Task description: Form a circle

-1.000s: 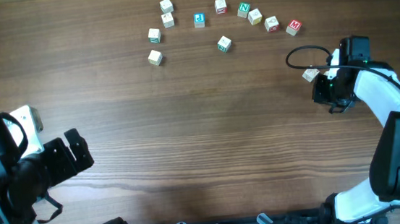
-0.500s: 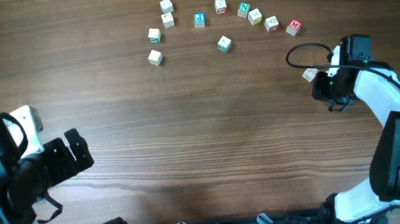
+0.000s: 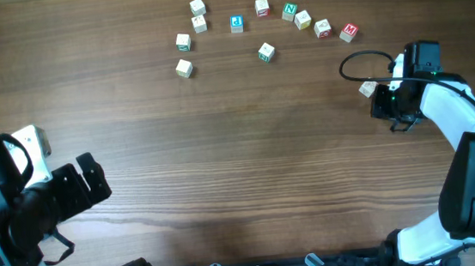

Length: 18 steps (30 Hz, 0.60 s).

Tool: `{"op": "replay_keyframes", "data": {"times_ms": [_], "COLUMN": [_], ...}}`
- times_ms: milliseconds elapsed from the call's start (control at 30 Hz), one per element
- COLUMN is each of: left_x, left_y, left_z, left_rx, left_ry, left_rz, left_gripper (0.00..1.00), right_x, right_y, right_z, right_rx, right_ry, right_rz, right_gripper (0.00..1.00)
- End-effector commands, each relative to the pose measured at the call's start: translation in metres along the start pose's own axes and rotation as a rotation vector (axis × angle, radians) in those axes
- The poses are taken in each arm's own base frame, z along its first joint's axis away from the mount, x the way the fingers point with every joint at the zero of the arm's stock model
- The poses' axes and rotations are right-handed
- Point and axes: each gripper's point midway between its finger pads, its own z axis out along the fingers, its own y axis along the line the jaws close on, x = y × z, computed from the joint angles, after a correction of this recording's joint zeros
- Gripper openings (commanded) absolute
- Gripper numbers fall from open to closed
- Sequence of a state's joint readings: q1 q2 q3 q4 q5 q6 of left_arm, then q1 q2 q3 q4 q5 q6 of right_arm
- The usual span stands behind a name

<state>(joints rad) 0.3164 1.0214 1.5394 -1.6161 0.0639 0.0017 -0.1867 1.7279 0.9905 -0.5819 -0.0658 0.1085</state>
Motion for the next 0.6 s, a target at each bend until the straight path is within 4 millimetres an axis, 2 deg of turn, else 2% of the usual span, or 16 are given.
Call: {"op": "replay_keyframes", "data": {"times_ms": [0, 133, 433, 533, 567], "left_x": [0.0007, 0.0007, 0.0007, 0.0007, 0.0007], "left_y": [0.0029, 0.0029, 0.0029, 0.0029, 0.0029], "left_z": [-0.0004, -0.0004, -0.0004, -0.0004, -0.0004], "left_rx": [-0.012, -0.012, -0.012, -0.012, -0.012], "left_ry": [-0.006, -0.006, -0.006, -0.006, -0.006], "left_rz": [-0.016, -0.016, -0.016, -0.016, -0.016], "left_gripper": [1.00, 1.00, 1.00, 1.00, 1.00], "right_x": [-0.0013, -0.0014, -0.0033, -0.0033, -0.0039], "right_y": [-0.0025, 0.0063, 0.0066, 0.0067, 0.0067], "right_z": [-0.0007, -0.0008, -0.0008, -0.0008, -0.0009], "right_rx": [0.012, -0.038, -0.040, -0.040, -0.040], "right_ry": [-0.006, -0.005, -0.012, -0.012, -0.014], "right_rz": [0.000, 0.000, 0.007, 0.007, 0.006], "right_gripper": [0.40, 0.40, 0.36, 0.37, 0.42]}}
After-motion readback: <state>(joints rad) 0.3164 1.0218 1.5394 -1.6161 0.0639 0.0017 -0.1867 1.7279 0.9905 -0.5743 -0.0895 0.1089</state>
